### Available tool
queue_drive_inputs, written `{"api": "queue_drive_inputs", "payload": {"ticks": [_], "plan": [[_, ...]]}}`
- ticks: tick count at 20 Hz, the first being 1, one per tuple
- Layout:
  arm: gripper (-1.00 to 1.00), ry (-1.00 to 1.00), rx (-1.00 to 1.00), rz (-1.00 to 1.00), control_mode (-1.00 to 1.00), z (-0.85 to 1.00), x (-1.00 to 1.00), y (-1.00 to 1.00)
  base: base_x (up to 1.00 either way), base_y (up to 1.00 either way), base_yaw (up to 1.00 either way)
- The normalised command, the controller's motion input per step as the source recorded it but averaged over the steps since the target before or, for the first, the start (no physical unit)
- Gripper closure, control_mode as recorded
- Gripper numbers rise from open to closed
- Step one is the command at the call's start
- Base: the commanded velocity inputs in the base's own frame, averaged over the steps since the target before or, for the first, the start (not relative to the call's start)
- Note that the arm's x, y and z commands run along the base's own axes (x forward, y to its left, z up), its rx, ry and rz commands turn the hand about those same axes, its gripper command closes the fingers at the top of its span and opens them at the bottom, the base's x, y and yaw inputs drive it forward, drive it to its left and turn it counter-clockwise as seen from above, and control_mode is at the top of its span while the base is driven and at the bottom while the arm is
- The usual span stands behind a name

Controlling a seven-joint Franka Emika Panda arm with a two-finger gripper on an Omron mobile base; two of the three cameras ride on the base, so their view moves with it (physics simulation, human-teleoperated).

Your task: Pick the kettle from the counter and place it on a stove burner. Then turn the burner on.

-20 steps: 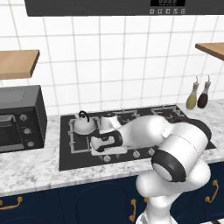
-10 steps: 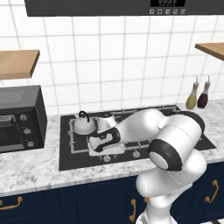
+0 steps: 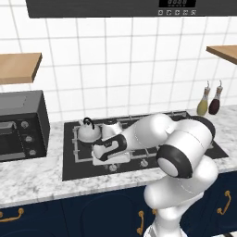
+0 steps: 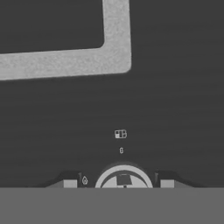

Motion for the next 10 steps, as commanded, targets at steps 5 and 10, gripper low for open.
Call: {"api": "queue_drive_inputs", "payload": {"ticks": [5, 10], "plan": [[1.00, 0.00, 0.00, 0.00, -1.00, -0.03, 0.00, 0.00, 0.00, 0.00, 0.00], [1.00, -0.01, 0.00, -0.01, -1.00, 0.00, -0.15, -0.07, 0.00, 0.00, 0.00]]}}
